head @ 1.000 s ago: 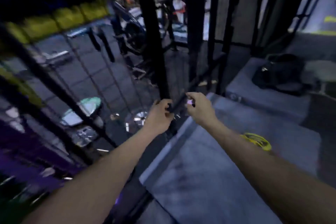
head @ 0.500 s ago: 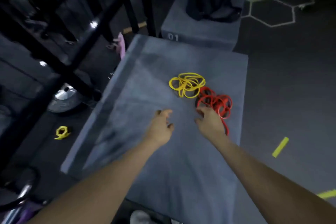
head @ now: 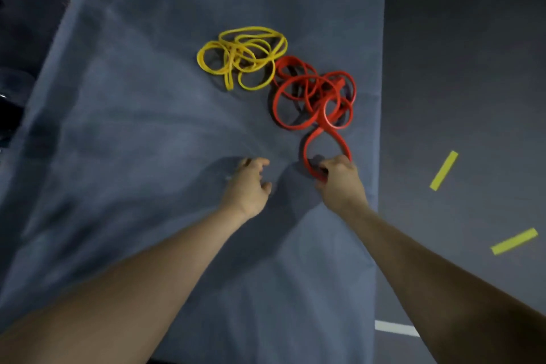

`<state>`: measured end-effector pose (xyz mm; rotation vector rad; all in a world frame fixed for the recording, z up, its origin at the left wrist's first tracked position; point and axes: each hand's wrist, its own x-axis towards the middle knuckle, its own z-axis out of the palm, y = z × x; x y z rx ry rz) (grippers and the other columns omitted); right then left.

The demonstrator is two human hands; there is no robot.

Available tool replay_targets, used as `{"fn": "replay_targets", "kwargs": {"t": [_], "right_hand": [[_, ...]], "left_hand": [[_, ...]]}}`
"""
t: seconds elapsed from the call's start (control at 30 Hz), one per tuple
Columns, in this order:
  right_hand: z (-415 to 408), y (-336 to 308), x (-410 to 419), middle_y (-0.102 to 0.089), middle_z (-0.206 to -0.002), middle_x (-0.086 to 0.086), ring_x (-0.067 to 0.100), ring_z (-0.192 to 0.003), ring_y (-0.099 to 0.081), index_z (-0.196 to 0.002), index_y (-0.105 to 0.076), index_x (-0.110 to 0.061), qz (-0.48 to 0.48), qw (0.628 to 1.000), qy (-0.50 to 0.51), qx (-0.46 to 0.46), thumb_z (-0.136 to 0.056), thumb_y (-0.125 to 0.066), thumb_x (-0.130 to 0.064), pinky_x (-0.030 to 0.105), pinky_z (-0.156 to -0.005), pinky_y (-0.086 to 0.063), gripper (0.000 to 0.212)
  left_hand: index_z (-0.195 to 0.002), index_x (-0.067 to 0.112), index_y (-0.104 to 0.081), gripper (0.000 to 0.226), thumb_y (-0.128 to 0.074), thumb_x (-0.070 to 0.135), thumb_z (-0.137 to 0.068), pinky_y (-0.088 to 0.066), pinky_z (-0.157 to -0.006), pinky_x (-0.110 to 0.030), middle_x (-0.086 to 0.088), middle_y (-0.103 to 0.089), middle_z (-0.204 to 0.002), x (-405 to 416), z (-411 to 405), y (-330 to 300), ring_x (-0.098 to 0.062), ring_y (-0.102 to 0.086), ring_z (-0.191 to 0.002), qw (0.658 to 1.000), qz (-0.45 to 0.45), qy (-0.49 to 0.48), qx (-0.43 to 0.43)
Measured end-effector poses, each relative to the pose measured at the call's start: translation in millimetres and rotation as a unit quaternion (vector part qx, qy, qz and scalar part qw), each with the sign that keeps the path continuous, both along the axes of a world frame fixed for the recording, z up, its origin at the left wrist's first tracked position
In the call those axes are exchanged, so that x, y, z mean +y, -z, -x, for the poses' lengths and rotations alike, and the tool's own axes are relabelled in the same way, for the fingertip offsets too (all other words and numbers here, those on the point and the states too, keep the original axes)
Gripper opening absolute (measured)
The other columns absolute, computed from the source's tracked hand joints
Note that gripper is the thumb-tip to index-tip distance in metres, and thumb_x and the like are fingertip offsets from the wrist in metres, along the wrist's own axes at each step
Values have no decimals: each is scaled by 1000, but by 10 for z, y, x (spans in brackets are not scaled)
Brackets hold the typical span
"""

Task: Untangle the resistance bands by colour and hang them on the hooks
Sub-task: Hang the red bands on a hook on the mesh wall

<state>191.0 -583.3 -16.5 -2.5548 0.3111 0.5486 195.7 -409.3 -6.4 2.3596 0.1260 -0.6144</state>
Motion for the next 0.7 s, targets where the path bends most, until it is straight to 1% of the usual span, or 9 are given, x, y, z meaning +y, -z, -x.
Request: {"fn": "replay_targets", "kwargs": {"t": [0.13, 0.23, 0.3, 0.4, 0.47, 0.53, 0.6, 0.67, 0.7], "right_hand": [[105, -31, -3, -56, -109, 10, 31, -108, -49, -99, -62, -8, 36, 999, -10, -25, -82, -52, 3, 36, -91, -43, 22], [92, -317, 39, -61, -103, 10, 32, -102, -53, -98, -57, -10, -4, 999, -10, -33, -88, -49, -6, 37, -85, -42, 13], [20, -630, 99, -61, -104, 11, 33, -100, -56, -104, -54, -11, -50, 997, -17, -48, -90, -47, -9, 39, -80, -46, 16], [-163, -1212, 232, -61, -117, 12, 32, -110, -55, -116, -58, -11, -88, 991, -51, -88, -91, -49, -11, 38, -90, -45, 26], [-277, -1648, 349, -64, -119, 12, 30, -114, -56, -114, -63, -9, -110, 982, -88, -126, -89, -51, -8, 33, -93, -40, 28], [-355, -2118, 495, -65, -119, 11, 28, -114, -57, -114, -65, -8, -134, 971, -125, -155, -87, -52, -3, 27, -94, -37, 30], [-383, -2608, 673, -65, -119, 11, 27, -114, -57, -114, -65, -8, -158, 960, -154, -172, -87, -52, -1, 26, -95, -37, 31], [-390, -3055, 873, -66, -114, 14, 28, -108, -59, -110, -66, -4, -171, 948, -200, -181, -89, -51, -2, 28, -92, -39, 26], [-386, -3268, 973, -67, -109, 15, 28, -104, -59, -107, -67, -3, -172, 941, -222, -190, -90, -51, -4, 29, -88, -39, 24]], "left_hand": [[-128, 9, -50, 42, -57, 5, -86, -43, -99, -32, -12, -49, -126, 29, 70, 15, -23, -59, -105, 1000, -8, 9, 4], [-129, 10, -49, 42, -56, 6, -87, -38, -91, -17, -10, -50, -125, 89, 66, -219, -20, -58, -106, 1000, -1, 4, -4], [-128, 10, -49, 42, -56, 6, -87, -34, -85, -12, -10, -51, -123, 122, -9, -485, -19, -58, -104, 1000, 9, -5, -26], [-128, 9, -50, 43, -57, 4, -86, -37, -85, -15, -10, -53, -120, 167, -187, -1012, -19, -58, -101, 997, 30, -19, -65], [-128, 8, -50, 46, -59, 1, -84, -41, -87, -20, -11, -53, -120, 204, -294, -1432, -21, -58, -100, 994, 48, -20, -99], [-127, 8, -50, 48, -59, -4, -81, -41, -84, -19, -10, -52, -120, 263, -367, -1861, -21, -57, -100, 990, 69, -10, -126], [-124, 8, -52, 48, -58, -9, -79, -43, -81, -20, -10, -54, -118, 356, -387, -2308, -21, -56, -100, 985, 93, 9, -146], [-114, 3, -58, 37, -60, -8, -79, -48, -83, -24, -13, -60, -109, 502, -371, -2726, -20, -57, -95, 980, 113, 13, -160], [-109, 0, -60, 29, -62, -4, -81, -50, -85, -29, -16, -62, -106, 594, -346, -2921, -21, -58, -92, 980, 108, 5, -167]]}}
